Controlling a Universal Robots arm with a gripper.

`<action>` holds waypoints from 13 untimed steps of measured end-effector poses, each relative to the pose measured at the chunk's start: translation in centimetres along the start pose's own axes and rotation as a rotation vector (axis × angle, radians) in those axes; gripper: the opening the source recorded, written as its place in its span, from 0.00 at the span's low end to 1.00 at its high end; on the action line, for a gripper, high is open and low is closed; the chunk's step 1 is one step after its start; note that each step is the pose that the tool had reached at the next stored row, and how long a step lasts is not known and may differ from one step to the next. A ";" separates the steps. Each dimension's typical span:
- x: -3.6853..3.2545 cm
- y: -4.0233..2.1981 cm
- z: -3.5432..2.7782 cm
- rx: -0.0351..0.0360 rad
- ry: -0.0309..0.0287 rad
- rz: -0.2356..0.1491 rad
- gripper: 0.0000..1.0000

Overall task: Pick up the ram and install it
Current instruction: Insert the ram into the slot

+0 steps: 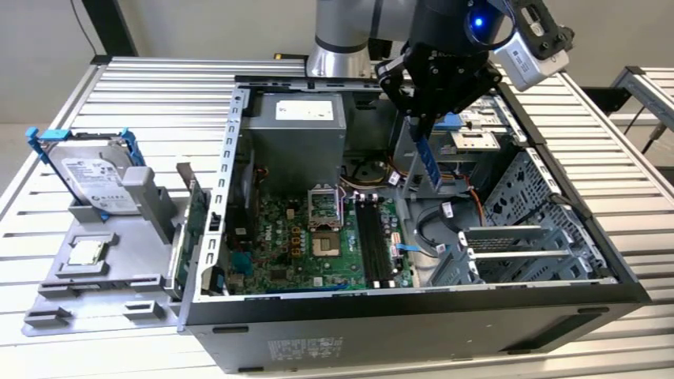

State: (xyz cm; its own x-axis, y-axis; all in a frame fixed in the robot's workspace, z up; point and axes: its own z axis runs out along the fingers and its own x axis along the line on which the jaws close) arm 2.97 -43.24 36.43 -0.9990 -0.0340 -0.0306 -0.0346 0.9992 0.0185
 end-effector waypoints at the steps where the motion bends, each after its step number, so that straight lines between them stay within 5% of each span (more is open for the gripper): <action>1: 0.00 0.00 0.00 0.0000 0.0001 0.000 0.00; 13: 0.00 0.00 0.15 -0.0006 -0.0001 0.000 0.00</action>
State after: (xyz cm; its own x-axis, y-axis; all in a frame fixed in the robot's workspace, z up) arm 2.98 -43.24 36.28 -0.9989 -0.0340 -0.0307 -0.0346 0.9992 0.0190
